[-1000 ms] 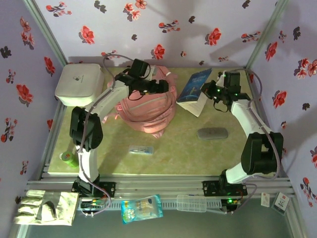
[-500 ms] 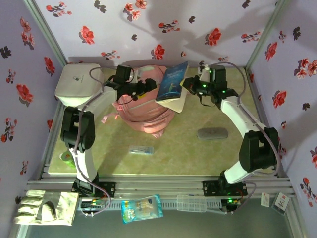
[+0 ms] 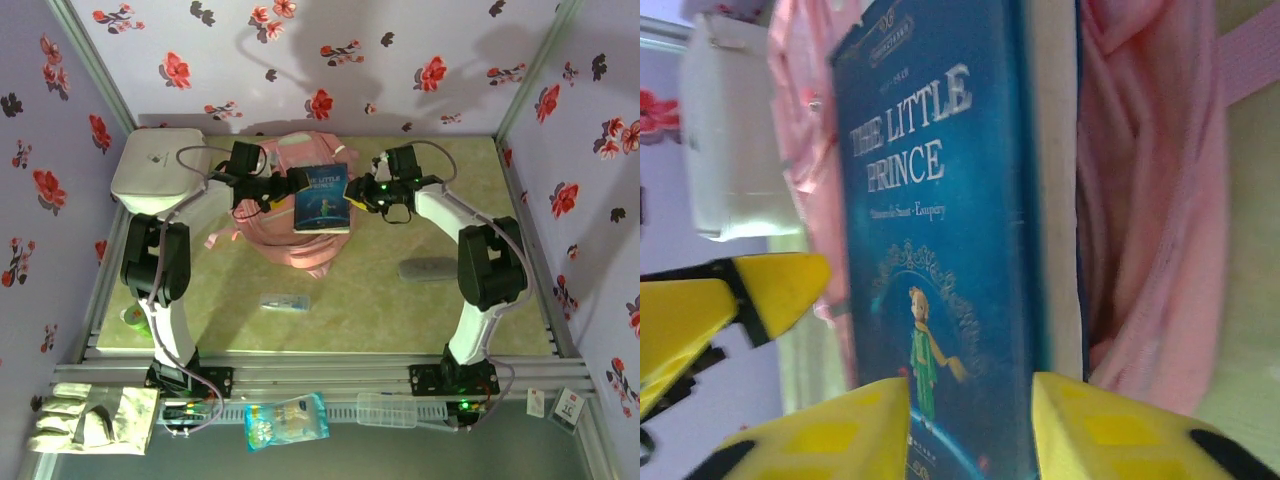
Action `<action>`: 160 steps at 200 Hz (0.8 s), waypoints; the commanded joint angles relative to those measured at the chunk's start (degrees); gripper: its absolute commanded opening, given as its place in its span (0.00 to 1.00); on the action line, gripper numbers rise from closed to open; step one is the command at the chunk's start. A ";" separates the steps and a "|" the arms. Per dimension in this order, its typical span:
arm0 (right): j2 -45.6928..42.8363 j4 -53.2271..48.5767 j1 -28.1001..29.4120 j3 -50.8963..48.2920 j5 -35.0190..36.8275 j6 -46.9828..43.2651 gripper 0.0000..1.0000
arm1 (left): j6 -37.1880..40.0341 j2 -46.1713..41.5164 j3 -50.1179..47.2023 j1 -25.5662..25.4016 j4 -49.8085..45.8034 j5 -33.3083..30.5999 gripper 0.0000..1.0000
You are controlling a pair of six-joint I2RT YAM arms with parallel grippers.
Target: Pack books, pencil case, and school supplies into a backpack
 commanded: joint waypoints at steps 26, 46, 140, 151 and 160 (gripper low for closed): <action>0.29 -6.13 -0.25 2.47 6.57 -4.71 0.51 | 4.93 2.07 1.57 -0.64 -5.53 -0.25 0.91; 1.57 -6.69 -0.18 3.30 5.35 -4.96 0.51 | 5.41 3.01 2.33 -0.86 -6.49 0.54 0.86; 6.82 -8.54 0.50 5.24 2.73 -6.64 0.42 | 3.75 6.86 4.86 -2.55 -5.46 6.59 0.60; 7.29 -8.89 0.44 5.36 3.22 -6.90 0.40 | 3.43 6.91 4.95 -2.56 -4.84 7.17 0.58; 7.61 -9.23 0.44 5.46 3.73 -7.08 0.40 | 3.21 6.81 5.11 -2.56 -4.55 7.61 0.56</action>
